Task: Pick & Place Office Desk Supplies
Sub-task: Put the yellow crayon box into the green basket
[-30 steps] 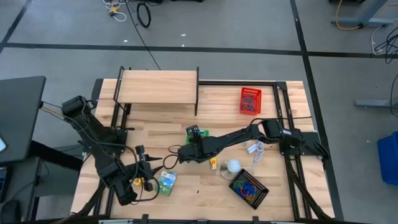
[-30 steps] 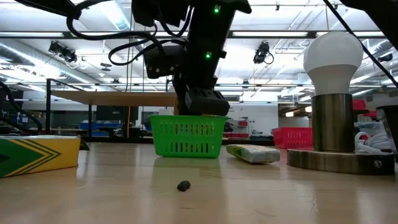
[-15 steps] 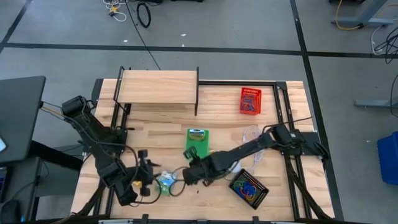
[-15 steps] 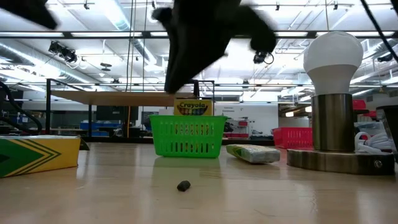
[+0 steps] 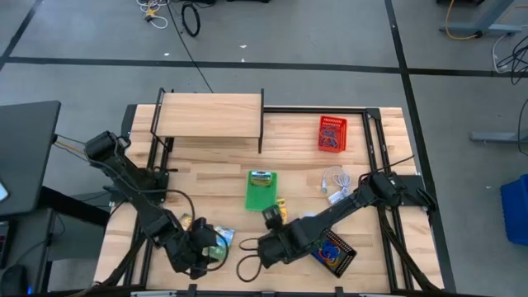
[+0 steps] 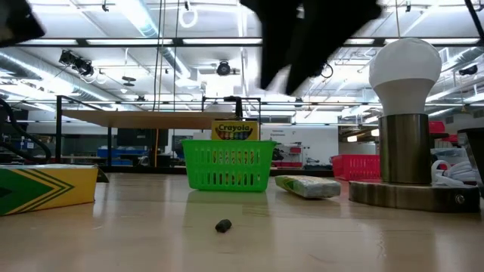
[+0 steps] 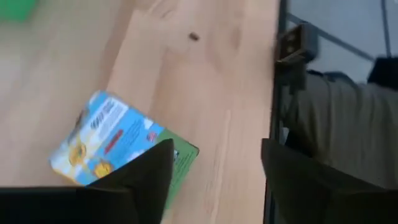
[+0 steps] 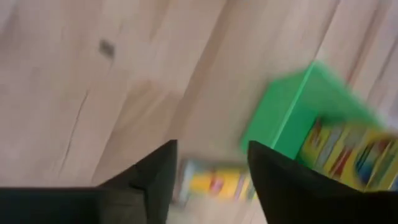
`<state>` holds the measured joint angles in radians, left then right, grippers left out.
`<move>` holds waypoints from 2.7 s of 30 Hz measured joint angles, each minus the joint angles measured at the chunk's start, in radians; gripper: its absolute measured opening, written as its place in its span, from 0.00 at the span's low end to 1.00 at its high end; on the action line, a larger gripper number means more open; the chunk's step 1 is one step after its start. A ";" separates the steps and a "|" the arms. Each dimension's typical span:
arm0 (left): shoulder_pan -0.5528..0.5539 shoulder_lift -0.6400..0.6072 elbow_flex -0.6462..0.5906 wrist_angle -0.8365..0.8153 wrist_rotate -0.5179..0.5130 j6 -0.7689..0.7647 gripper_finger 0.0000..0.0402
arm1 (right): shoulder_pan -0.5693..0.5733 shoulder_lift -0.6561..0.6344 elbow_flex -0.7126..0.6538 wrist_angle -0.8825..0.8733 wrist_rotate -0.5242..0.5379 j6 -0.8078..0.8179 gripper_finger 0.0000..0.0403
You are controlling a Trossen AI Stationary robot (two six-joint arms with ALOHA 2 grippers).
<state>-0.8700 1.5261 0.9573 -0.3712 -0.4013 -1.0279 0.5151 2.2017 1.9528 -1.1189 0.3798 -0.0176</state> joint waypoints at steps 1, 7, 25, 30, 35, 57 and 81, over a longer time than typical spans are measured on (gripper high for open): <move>0.001 0.013 0.000 -0.001 0.000 -0.044 0.64 | 0.006 0.000 -0.002 -0.038 0.001 0.035 0.52; 0.033 0.081 0.000 -0.014 0.003 -0.253 0.68 | 0.054 0.002 -0.014 -0.290 0.040 0.210 0.56; 0.182 0.134 0.000 -0.205 0.245 -0.356 0.68 | 0.166 0.007 -0.032 -0.452 0.092 0.386 0.53; 0.209 0.134 -0.004 -0.190 0.264 -0.336 0.63 | 0.158 0.007 -0.032 -0.442 0.112 0.398 0.53; 0.210 0.132 -0.070 -0.150 0.299 -0.353 0.62 | 0.141 0.007 -0.032 -0.435 0.114 0.397 0.53; 0.166 0.129 -0.147 0.010 0.152 -0.215 0.01 | 0.078 0.007 -0.032 -0.207 0.114 0.350 0.53; -0.003 -0.051 -0.151 -0.055 -0.184 -0.149 0.00 | -0.027 0.008 -0.123 0.563 -0.103 0.239 0.53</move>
<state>-0.8729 1.4747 0.8059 -0.4267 -0.5858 -1.1774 0.4878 2.2100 1.8299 -0.5563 0.2767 0.2211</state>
